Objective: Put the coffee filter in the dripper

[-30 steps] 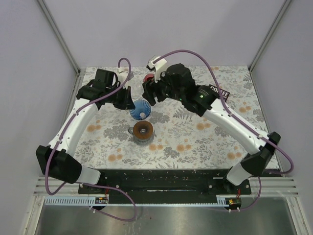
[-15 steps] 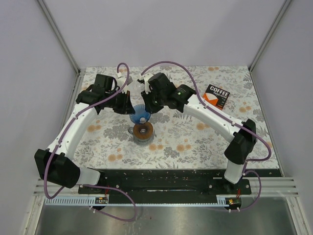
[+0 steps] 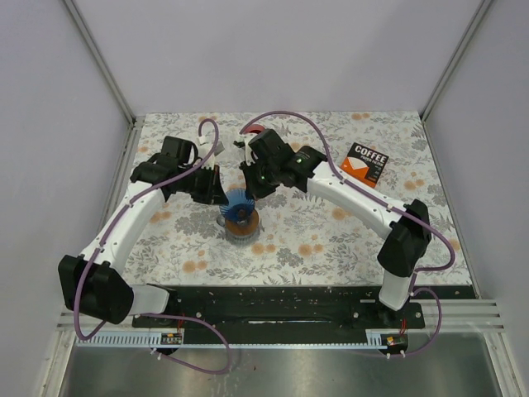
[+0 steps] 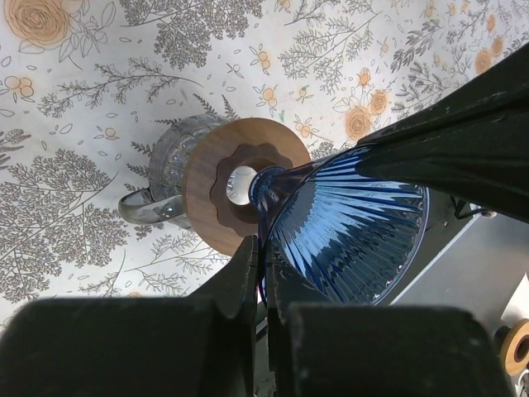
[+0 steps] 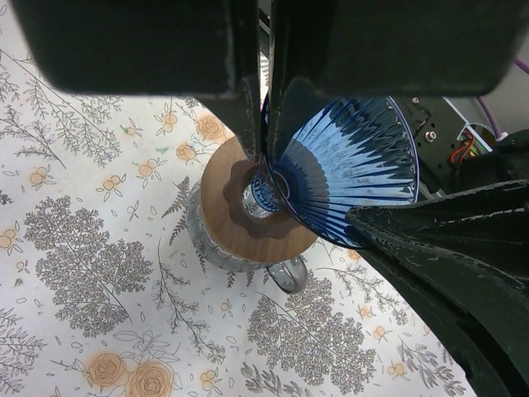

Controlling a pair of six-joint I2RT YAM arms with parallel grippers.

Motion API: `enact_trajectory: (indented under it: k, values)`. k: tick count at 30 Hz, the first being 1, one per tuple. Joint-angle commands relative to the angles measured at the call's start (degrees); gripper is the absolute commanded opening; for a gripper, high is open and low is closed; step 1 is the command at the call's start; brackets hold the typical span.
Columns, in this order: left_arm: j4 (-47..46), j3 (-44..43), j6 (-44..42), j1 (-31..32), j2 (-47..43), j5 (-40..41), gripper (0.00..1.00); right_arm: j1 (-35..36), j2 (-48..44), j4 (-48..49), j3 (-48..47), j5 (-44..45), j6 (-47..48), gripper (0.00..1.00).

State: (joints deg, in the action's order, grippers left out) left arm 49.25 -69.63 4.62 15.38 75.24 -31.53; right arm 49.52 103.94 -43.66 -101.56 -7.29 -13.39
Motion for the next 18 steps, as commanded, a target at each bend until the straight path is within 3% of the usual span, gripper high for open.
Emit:
enact_trajectory:
  k: [1, 18]
  values:
    - [-1.18, 1.07, -1.28, -0.26, -0.97, -3.36, 0.00, -0.21, 0.56, 0.42, 0.40, -0.01, 1.43, 0.00]
    - [-3.73, 5.55, -1.98, -0.35, 1.48, -3.54, 0.00, -2.23, 2.93, 2.79, 6.46, -0.80, 1.96, 0.00]
